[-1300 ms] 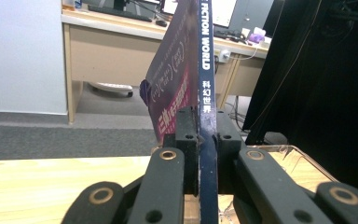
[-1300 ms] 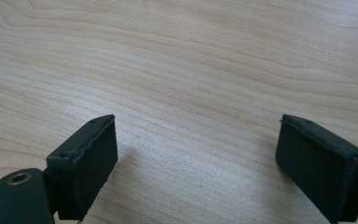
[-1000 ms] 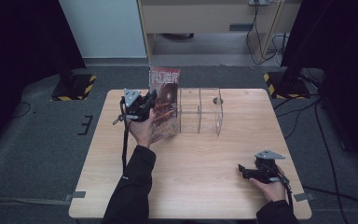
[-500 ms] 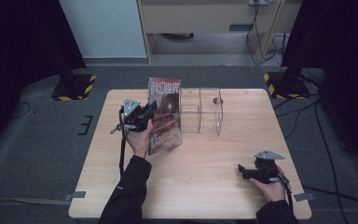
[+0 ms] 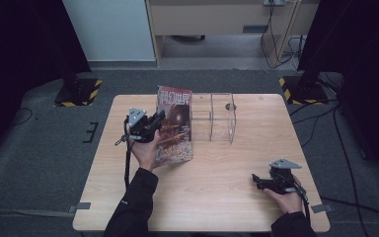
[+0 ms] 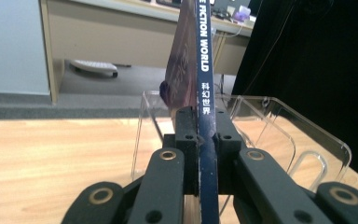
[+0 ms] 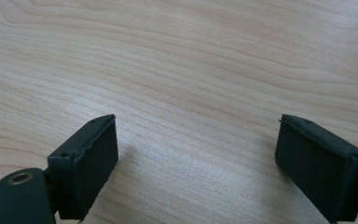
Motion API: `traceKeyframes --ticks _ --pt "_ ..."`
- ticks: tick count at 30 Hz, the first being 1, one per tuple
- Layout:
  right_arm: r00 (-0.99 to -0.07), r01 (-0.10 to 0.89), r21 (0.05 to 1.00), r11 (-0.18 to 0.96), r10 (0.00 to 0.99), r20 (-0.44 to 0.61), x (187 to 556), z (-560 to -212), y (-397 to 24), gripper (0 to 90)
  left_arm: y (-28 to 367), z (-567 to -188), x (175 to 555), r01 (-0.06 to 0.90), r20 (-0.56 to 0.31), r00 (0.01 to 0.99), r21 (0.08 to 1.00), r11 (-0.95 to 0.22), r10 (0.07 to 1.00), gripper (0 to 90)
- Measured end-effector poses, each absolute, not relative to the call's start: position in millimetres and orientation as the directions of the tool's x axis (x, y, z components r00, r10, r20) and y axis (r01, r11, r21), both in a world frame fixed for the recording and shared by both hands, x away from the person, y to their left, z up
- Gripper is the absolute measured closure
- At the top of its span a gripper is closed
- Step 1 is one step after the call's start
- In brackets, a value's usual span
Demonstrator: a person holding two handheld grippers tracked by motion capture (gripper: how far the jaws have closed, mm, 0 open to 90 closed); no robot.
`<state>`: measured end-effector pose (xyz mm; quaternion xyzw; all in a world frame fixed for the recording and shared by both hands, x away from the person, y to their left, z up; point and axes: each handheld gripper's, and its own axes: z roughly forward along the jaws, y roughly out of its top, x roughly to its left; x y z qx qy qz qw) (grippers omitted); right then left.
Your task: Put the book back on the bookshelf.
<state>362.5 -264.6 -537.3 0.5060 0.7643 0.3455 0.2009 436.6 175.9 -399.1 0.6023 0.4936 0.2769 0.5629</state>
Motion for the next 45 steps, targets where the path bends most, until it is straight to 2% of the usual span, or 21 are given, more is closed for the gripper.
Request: traceKeyframes --ticks 7,14,21,26,34,45 --pt "-0.410 0.631 0.734 0.252 0.911 0.039 363 -537 -265 13.3 172 -377 446 0.214 -0.214 0.344 0.966 0.145 0.914 83.5" --pt "-0.414 0.629 0.734 0.258 0.910 0.035 363 -538 -265 13.5 170 -372 457 0.155 -0.222 0.340 0.972 0.178 0.914 83.5" --pt "-0.416 0.628 0.733 0.262 0.909 0.031 362 -537 -264 13.6 167 -389 470 0.094 -0.253 0.332 0.967 0.235 0.909 83.4" --pt "-0.424 0.626 0.730 0.276 0.906 0.021 362 -537 -264 13.8 165 -404 468 0.071 -0.228 0.331 0.974 0.216 0.916 83.4" --pt "-0.422 0.623 0.731 0.276 0.906 0.017 361 -538 -263 14.3 177 -416 457 0.071 -0.235 0.335 0.972 0.224 0.913 83.3" --pt "-0.421 0.623 0.730 0.280 0.907 0.011 361 -538 -262 14.8 187 -419 439 0.129 -0.207 0.349 0.977 0.172 0.914 82.0"
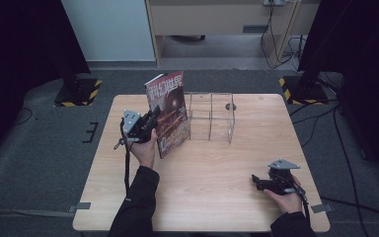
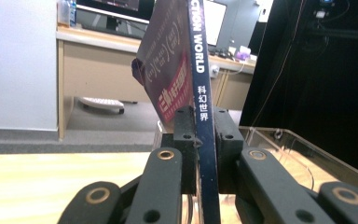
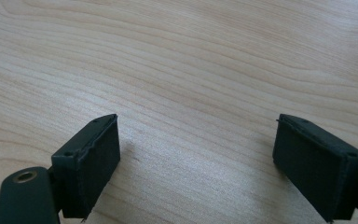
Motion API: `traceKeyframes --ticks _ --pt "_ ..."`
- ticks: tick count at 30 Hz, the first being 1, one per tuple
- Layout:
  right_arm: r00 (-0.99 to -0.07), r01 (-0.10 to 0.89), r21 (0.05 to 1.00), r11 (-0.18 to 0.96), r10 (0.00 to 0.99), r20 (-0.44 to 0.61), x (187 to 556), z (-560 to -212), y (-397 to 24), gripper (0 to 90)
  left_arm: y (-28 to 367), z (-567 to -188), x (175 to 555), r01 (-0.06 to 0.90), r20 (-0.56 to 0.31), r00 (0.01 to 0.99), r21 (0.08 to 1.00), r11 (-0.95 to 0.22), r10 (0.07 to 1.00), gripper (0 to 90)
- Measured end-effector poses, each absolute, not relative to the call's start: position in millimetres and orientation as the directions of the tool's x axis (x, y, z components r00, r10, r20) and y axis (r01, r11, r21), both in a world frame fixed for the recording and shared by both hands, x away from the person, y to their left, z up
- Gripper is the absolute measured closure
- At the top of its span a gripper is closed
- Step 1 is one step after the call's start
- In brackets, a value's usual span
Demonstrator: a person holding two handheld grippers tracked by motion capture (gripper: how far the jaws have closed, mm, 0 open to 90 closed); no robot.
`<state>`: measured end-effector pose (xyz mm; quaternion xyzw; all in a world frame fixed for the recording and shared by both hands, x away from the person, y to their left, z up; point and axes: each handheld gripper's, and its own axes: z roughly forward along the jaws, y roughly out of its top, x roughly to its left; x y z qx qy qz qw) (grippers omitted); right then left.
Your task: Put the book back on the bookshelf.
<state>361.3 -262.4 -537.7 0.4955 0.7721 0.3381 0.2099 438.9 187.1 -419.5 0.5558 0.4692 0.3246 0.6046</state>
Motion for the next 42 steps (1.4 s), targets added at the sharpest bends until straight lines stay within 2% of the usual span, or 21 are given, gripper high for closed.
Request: traceKeyframes --ticks 21,39,42 --pt "-0.420 0.620 0.732 0.282 0.907 0.006 361 -538 -262 15.0 202 -425 405 0.242 -0.132 0.381 0.969 0.039 0.915 80.5" --pt "-0.423 0.621 0.731 0.284 0.906 0.008 361 -538 -262 15.0 208 -435 401 0.286 -0.168 0.392 0.957 0.054 0.905 76.1" --pt "-0.426 0.621 0.730 0.286 0.905 0.007 361 -538 -262 15.0 208 -433 402 0.289 -0.178 0.392 0.955 0.063 0.903 77.9"
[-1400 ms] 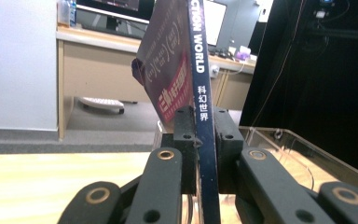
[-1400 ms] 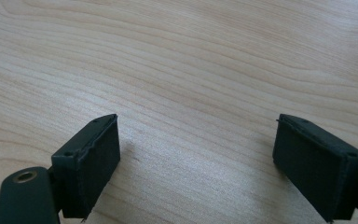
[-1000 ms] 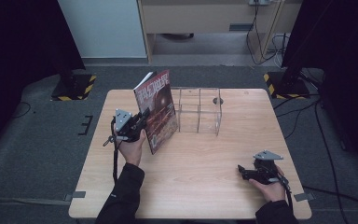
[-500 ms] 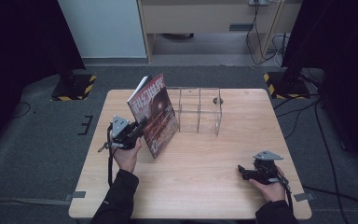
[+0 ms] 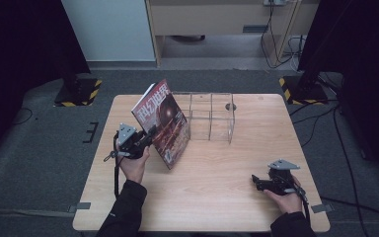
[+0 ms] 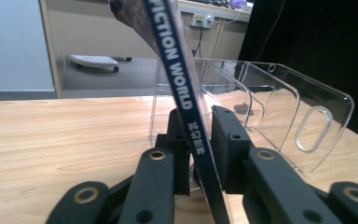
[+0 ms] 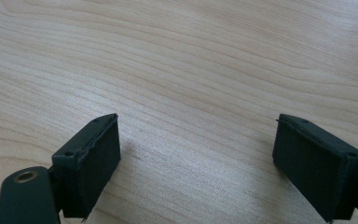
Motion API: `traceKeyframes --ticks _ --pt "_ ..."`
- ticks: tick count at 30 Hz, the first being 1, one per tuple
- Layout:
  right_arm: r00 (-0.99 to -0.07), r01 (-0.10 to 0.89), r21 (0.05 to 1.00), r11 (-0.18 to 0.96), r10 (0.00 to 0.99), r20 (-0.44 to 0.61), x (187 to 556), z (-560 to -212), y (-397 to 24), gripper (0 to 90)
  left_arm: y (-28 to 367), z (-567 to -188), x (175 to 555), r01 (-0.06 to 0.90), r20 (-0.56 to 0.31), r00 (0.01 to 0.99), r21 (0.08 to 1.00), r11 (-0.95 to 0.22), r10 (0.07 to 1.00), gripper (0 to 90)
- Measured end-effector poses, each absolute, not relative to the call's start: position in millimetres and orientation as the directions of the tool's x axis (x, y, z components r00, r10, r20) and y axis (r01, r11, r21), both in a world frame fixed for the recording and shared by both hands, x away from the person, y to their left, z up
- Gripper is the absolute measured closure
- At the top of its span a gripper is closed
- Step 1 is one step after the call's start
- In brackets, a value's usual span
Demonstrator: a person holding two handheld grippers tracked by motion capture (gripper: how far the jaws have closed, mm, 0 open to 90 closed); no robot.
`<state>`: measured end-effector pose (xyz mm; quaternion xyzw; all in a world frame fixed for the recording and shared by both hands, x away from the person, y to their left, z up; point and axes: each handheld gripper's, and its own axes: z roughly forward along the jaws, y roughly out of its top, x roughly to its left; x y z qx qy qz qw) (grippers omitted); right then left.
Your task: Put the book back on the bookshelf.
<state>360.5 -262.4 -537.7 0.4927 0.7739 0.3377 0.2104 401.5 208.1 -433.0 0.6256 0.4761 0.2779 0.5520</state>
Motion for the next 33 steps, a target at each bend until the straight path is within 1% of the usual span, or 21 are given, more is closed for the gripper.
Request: traceKeyframes --ticks 4,6,9,12,20,21,23,25,29,33 --pt "-0.425 0.620 0.730 0.286 0.905 0.007 361 -538 -262 15.0 207 -430 399 0.278 -0.174 0.395 0.959 0.063 0.902 80.8" --pt "-0.424 0.621 0.730 0.284 0.906 0.008 360 -538 -262 15.0 208 -430 398 0.274 -0.164 0.386 0.960 0.057 0.908 80.7" --pt "-0.424 0.621 0.731 0.284 0.906 0.008 360 -538 -262 15.0 210 -430 398 0.275 -0.172 0.381 0.959 0.066 0.909 79.0" --pt "-0.424 0.621 0.730 0.284 0.905 0.009 360 -538 -262 15.0 212 -427 403 0.272 -0.177 0.370 0.959 0.076 0.912 75.3" --pt "-0.425 0.621 0.730 0.285 0.905 0.008 360 -538 -262 14.9 209 -415 410 0.277 -0.195 0.371 0.956 0.092 0.908 77.2" --pt "-0.424 0.622 0.730 0.283 0.905 0.010 360 -538 -262 15.0 209 -414 412 0.284 -0.197 0.373 0.955 0.090 0.907 77.0" --pt "-0.427 0.620 0.730 0.287 0.904 0.008 360 -538 -262 15.0 209 -413 414 0.292 -0.201 0.371 0.952 0.092 0.906 73.6" --pt "-0.427 0.620 0.730 0.286 0.904 0.008 360 -538 -262 15.0 210 -412 418 0.303 -0.214 0.371 0.948 0.099 0.904 72.8" --pt "-0.427 0.620 0.730 0.286 0.904 0.008 360 -538 -262 14.9 210 -411 422 0.310 -0.217 0.366 0.945 0.102 0.905 73.8" --pt "-0.427 0.620 0.730 0.286 0.904 0.008 360 -538 -262 14.9 209 -409 425 0.321 -0.229 0.376 0.941 0.106 0.898 77.7"
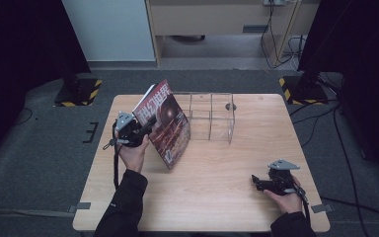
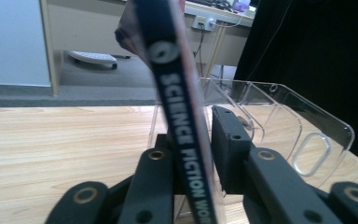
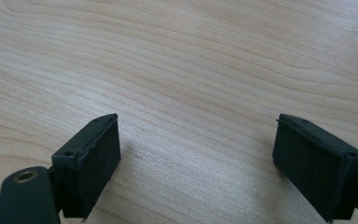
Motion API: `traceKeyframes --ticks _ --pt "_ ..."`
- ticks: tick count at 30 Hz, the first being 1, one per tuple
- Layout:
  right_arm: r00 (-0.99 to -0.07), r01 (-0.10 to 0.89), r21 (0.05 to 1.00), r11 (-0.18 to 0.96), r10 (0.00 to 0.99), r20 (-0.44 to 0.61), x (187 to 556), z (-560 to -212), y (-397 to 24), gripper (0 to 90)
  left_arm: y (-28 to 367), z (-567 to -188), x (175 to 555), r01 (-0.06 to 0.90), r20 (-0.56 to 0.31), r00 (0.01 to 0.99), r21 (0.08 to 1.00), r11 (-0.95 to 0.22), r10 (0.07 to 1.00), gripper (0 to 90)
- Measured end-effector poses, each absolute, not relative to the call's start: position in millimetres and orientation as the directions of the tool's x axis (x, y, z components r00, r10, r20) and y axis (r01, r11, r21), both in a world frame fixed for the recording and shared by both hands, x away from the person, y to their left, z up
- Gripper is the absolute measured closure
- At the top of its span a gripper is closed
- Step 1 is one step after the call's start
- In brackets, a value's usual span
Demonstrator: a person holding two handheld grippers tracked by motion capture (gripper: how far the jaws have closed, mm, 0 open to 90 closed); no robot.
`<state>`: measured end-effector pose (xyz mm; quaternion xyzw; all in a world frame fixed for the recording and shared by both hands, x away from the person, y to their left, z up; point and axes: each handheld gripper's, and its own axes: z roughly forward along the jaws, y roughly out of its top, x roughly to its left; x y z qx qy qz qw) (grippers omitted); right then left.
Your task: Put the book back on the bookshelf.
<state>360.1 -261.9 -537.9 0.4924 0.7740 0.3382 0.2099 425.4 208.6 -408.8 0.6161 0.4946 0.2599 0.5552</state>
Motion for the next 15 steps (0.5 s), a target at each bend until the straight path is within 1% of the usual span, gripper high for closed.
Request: traceKeyframes --ticks 6,10,15 --pt "-0.427 0.620 0.730 0.286 0.904 0.008 360 -538 -262 15.0 208 -402 427 0.317 -0.266 0.382 0.937 0.145 0.885 83.0" --pt "-0.428 0.619 0.731 0.287 0.904 0.007 360 -538 -262 14.9 200 -393 428 0.285 -0.219 0.369 0.952 0.114 0.903 83.5" --pt "-0.428 0.620 0.731 0.287 0.904 0.008 360 -538 -262 15.0 192 -390 435 0.260 -0.213 0.362 0.958 0.122 0.907 83.6"
